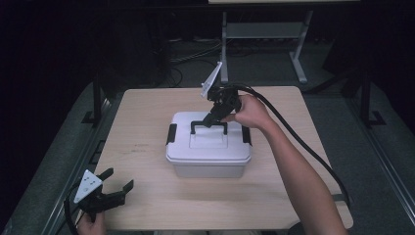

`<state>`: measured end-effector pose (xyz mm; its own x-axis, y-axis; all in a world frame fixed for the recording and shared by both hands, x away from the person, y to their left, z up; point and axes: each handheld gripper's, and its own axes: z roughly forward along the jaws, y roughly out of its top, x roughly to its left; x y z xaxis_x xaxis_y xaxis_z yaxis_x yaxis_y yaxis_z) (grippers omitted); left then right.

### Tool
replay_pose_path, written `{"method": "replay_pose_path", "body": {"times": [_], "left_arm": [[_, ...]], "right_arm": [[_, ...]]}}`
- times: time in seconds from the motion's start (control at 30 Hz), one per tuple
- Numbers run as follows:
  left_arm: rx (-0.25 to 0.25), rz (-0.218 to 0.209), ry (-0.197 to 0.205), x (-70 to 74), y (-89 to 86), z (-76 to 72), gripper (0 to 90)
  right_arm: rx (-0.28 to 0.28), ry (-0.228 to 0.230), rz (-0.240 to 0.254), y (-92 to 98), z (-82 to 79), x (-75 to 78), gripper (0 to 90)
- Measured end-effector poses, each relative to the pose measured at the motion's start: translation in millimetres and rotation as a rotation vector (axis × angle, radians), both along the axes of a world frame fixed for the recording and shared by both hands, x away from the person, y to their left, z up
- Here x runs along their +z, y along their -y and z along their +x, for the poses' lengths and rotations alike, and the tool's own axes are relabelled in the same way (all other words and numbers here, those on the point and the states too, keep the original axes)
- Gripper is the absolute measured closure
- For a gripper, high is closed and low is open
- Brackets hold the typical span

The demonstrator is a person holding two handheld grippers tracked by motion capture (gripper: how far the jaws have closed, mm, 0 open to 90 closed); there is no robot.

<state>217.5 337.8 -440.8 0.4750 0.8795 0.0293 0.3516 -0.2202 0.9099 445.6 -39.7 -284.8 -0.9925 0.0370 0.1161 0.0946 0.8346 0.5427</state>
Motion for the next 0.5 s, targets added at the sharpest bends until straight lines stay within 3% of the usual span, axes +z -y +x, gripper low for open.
{"method": "replay_pose_path", "body": {"times": [0.37,0.5], "left_arm": [[0.001,0.004,0.003,0.3,0.1,-0.3,13.4],[-0.001,0.006,0.004,0.3,0.6,-0.3,13.4]], "right_arm": [[-0.003,0.007,-0.011,-0.2,-4.2,1.4,82.7],[-0.008,0.009,0.008,2.2,-4.6,2.9,81.7]]}}
